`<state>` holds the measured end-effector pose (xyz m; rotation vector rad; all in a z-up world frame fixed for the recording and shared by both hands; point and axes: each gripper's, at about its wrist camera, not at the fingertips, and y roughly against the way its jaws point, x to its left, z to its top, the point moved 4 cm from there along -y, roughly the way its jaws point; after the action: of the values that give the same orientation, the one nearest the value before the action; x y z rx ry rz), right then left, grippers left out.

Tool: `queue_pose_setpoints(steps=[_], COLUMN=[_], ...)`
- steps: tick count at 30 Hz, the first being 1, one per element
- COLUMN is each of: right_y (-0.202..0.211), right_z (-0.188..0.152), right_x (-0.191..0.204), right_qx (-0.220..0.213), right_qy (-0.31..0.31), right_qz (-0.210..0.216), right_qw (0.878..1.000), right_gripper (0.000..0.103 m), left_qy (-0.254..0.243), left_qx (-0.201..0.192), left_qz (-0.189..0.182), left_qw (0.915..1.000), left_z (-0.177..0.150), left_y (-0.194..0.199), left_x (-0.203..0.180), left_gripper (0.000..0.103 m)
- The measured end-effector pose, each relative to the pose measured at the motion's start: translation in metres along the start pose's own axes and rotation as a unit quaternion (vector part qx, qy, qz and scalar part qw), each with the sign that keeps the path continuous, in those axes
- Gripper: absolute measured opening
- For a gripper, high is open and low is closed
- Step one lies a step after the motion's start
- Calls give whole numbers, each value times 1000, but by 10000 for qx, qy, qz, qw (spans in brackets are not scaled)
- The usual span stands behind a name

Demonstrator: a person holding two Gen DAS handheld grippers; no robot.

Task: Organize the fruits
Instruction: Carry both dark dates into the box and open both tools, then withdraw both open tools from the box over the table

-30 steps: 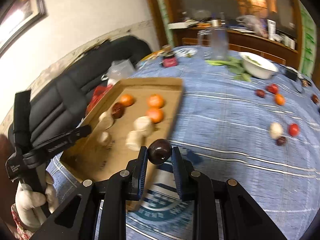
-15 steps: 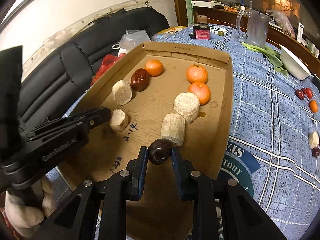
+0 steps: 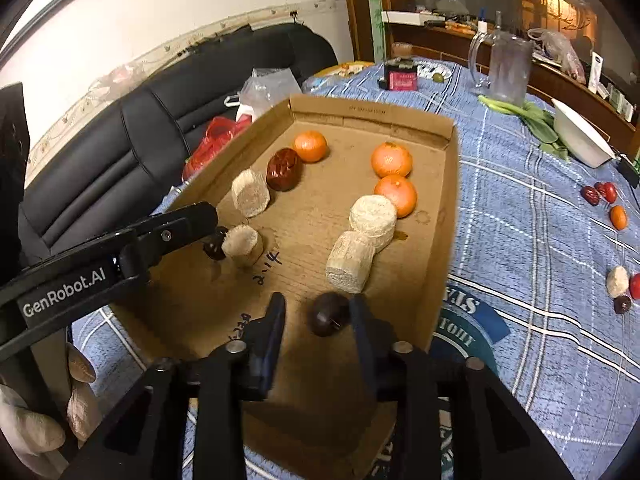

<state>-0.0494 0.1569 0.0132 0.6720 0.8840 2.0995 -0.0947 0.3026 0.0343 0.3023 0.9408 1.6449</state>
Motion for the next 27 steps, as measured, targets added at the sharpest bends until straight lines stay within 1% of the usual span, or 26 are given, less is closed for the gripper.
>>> queue_pose_setpoints(steps=[2,6,7,8,10,15,17,18,24,27], right_y=[10,35,42,47,59,78,85,88,108,120], right_z=[-1,-10,-13,-15,-23,-38,-43,-46,-64,-72], right_x=[-3,-20,-26,-30,-42,-64,-70,-74,-89,-100], right_qx=[-101,-327,-384,-431,-551,-671,-729,-765,-934,-1041], right_qy=[-73,-515,-643,-747,-994,-1381,-1472,-1534,-1796,-1936], right_qz=[3,84,90,82,61,105,109,118,133,110], right_qw=[9999,9981,9972,9962,9935,9881,9863,9851,9792,9755], right_gripper=[41,42,44,48,50,50,50,50,50,50], left_qy=[9,-63,-92,-146,-242,-495,-590,-651,-1305,-1622], left_qx=[-11,-26,-31,-37,-42,-55,-76,-95,-353,-527], left_qz=[-11,-11,-11,-18,-49,-131,-184,-202,-162,52], left_qw=[10000,10000,10000,9999,9997,9987,9981,9976,9907,9853], left_z=[-1,-3,-4,-5,-7,-15,-18,-19,-35,-41], left_y=[6,16,18,20,24,34,40,43,66,74], left_x=[-2,-10,-13,-19,-28,-56,-68,-73,-115,-134], left_gripper=[65,68,68,69,71,78,84,84,86,86])
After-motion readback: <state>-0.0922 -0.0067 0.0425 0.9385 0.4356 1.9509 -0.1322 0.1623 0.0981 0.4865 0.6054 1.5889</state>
